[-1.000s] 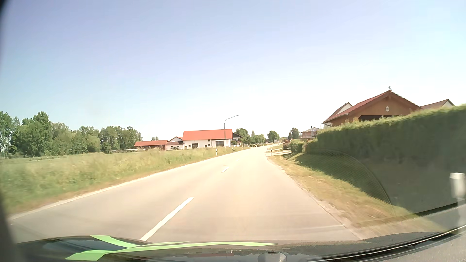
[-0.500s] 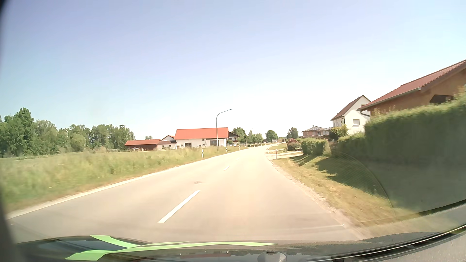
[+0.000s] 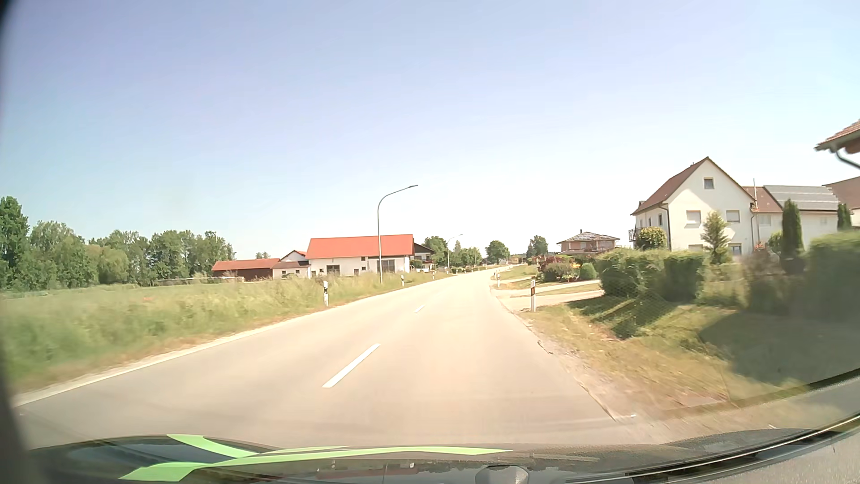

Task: Follow the waypoints while adhering to traffic rules and regulations

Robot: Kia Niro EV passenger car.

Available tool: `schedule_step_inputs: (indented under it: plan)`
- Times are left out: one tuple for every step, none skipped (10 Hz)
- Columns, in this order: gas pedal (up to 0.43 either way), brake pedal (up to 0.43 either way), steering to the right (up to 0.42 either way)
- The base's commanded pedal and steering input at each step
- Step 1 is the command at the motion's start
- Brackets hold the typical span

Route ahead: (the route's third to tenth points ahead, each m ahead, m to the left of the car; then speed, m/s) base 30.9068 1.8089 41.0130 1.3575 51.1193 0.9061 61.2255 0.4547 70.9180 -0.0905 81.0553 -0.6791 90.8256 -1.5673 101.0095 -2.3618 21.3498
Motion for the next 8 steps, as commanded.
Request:
schedule_step_inputs:
  plan:
    - [0.177,0.000,0.003]
    - [0.177,0.000,0.003]
    - [0.177,0.000,0.003]
    - [0.189,0.000,0.003]
    - [0.189,0.000,0.003]
    - [0.169,0.000,0.002]
    - [0.150,0.000,0.000]
    - [0.150,0.000,0.000]
